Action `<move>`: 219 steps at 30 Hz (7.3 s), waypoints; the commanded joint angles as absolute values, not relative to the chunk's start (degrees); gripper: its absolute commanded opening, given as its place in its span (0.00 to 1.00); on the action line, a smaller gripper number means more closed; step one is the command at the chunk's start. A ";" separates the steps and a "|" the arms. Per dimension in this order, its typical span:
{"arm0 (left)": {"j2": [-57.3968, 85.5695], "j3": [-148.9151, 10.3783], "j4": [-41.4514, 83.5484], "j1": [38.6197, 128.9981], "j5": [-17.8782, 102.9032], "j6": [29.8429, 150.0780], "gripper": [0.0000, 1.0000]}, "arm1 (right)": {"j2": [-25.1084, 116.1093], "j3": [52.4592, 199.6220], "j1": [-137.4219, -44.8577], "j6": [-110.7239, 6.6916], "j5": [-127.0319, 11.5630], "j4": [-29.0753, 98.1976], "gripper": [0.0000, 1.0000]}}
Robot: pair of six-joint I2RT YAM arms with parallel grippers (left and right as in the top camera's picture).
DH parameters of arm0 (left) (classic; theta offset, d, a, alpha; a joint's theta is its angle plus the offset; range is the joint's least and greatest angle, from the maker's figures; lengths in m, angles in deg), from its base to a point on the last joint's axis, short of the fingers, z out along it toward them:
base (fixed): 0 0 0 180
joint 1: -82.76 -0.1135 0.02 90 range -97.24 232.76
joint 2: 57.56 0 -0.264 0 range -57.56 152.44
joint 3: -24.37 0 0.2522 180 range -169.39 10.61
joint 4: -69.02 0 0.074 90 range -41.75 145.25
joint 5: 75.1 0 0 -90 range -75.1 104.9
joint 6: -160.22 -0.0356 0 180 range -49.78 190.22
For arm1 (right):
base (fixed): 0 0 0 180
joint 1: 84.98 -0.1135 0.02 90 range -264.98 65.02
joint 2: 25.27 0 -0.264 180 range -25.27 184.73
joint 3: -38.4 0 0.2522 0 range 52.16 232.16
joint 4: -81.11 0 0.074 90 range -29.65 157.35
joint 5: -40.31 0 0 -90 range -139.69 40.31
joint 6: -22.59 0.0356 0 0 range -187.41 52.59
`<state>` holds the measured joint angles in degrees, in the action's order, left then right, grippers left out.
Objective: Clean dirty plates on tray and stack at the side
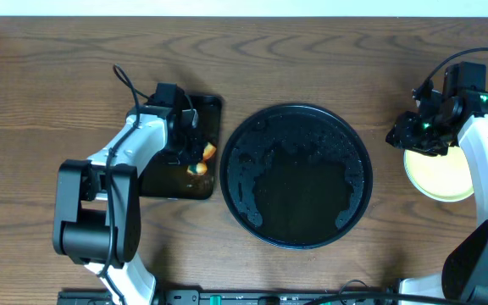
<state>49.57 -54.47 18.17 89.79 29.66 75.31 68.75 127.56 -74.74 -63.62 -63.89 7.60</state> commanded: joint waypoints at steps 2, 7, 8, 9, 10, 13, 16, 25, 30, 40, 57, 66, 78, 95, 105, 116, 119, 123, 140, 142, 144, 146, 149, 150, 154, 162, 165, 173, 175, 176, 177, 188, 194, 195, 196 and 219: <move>45.64 -53.82 18.09 89.37 23.41 77.38 0.33 | 68.85 128.11 -76.07 -64.54 -64.52 7.86 0.45; 37.09 -53.82 18.24 89.37 23.39 77.38 0.50 | 68.85 128.11 -76.05 -64.54 -64.50 8.43 0.45; 35.47 -53.82 18.24 89.37 23.37 77.36 0.52 | 68.85 128.11 -76.07 -64.54 -64.52 8.56 0.45; 34.07 -53.82 18.26 89.37 23.32 77.36 0.52 | 68.85 128.11 -76.07 -64.54 -64.52 8.65 0.45; 32.85 -53.82 18.31 89.37 23.15 77.36 0.54 | 68.85 128.11 -76.07 -64.54 -64.52 8.69 0.45; 30.34 -53.82 18.22 89.37 23.17 76.92 0.56 | 68.85 128.11 -76.07 -64.54 -64.52 8.69 0.45; 29.64 -53.82 17.96 89.37 23.23 76.73 0.58 | 68.85 128.11 -76.07 -64.56 -64.52 8.80 0.45; 29.64 -53.84 23.22 89.79 22.78 70.58 0.74 | 68.85 128.13 -76.66 -71.45 -66.75 17.87 0.59; 29.64 -53.88 16.91 89.79 22.47 72.29 0.79 | 68.81 128.13 -78.74 -69.11 -59.14 13.09 0.67; 26.80 -53.16 4.43 89.81 20.42 75.06 0.79 | 64.83 127.89 -82.30 -65.70 -56.32 7.23 0.99; -13.68 -35.43 10.52 89.81 20.42 78.02 0.79 | 22.74 101.38 -84.42 -64.28 -52.22 21.28 0.99; -22.82 -35.04 10.52 89.81 20.39 78.04 0.79 | 11.90 99.23 -84.42 -64.28 -52.06 14.18 0.99; -22.73 -35.04 10.52 89.81 20.39 78.04 0.79 | 11.85 99.23 -84.42 -64.28 -52.08 6.11 0.99; -22.73 -35.04 10.52 89.81 20.39 78.04 0.79 | 3.52 97.20 -86.04 -66.40 -50.40 8.34 0.99; -22.73 -35.04 10.52 89.81 20.39 78.04 0.79 | -18.79 80.06 -88.70 -66.42 -52.63 35.62 0.99; -22.73 -35.04 10.52 89.81 20.39 78.04 0.79 | -24.96 59.80 -88.68 -67.29 -53.79 64.60 0.99; -22.73 -35.04 10.52 89.81 20.39 78.04 0.80 | -24.96 54.58 -88.64 -70.31 -53.79 71.64 0.99; -22.73 -35.04 10.52 89.81 20.39 78.04 0.80 | -24.96 52.48 -88.64 -72.28 -53.57 70.24 0.99; -22.73 -35.04 10.52 89.81 20.39 78.04 0.80 | -24.89 52.48 -88.66 -72.21 -53.59 63.31 0.99; -22.73 -35.04 10.52 89.81 20.39 78.04 0.80 | -24.89 52.48 -88.66 -72.21 -53.59 63.31 0.99; -22.73 -35.04 10.52 89.81 20.42 78.04 0.80 | -24.89 52.48 -88.66 -72.21 -53.59 63.31 0.99; -22.73 -35.04 10.52 89.81 20.39 78.04 0.80 | -24.89 52.48 -88.66 -72.21 -53.59 63.34 0.99; -22.73 -35.04 10.52 89.81 20.39 78.04 0.80 | -24.89 52.48 -88.66 -72.21 -53.59 63.34 0.99; -22.73 -35.04 10.52 89.81 20.39 78.04 0.80 | -24.89 52.48 -88.66 -72.21 -53.59 63.34 0.99; -22.73 -35.04 10.52 89.81 20.39 78.04 0.80 | -24.89 52.48 -88.66 -72.21 -53.59 63.31 0.99; -22.73 -35.04 10.52 89.81 20.39 78.04 0.80 | -24.89 52.48 -88.66 -72.21 -53.59 63.34 0.99; -22.75 -35.04 10.33 89.79 20.26 77.88 0.80 | -24.89 52.48 -88.66 -72.21 -53.59 63.34 0.99; -29.44 -30.87 7.99 86.84 18.78 77.84 0.80 | -24.89 52.48 -88.66 -72.21 -53.59 63.34 0.99; -32.76 -28.05 8.30 85.98 18.75 77.86 0.80 | -24.89 52.48 -88.66 -72.21 -53.59 63.31 0.99; -34.38 -26.58 8.67 85.61 18.75 77.86 0.80 | -24.89 52.48 -88.66 -72.21 -53.59 63.31 0.99; -36.02 -25.01 9.23 85.24 18.73 77.86 0.80 | -24.89 52.48 -88.66 -72.23 -53.59 63.34 0.99; -54.45 -5.10 26.48 82.40 18.93 78.08 0.80 | -24.89 52.48 -88.66 -72.21 -53.59 63.34 0.99; -57.48 2.82 41.54 82.01 18.89 78.06 0.80 | -24.89 52.48 -88.66 -72.21 -53.59 63.34 0.99; -57.48 3.97 44.56 81.87 18.89 78.04 0.80 | -24.89 52.48 -88.66 -72.21 -53.59 63.34 0.99; -57.48 5.20 47.77 81.70 18.89 78.04 0.80 | -24.89 52.48 -88.66 -72.21 -53.59 63.34 0.99; -57.27 10.38 51.46 81.11 18.67 77.40 0.80 | -24.89 52.48 -88.66 -72.21 -53.59 63.34 0.99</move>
<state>-56.96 9.77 53.95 81.35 18.56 77.71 -24.58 52.55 -88.33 -71.49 -53.31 63.53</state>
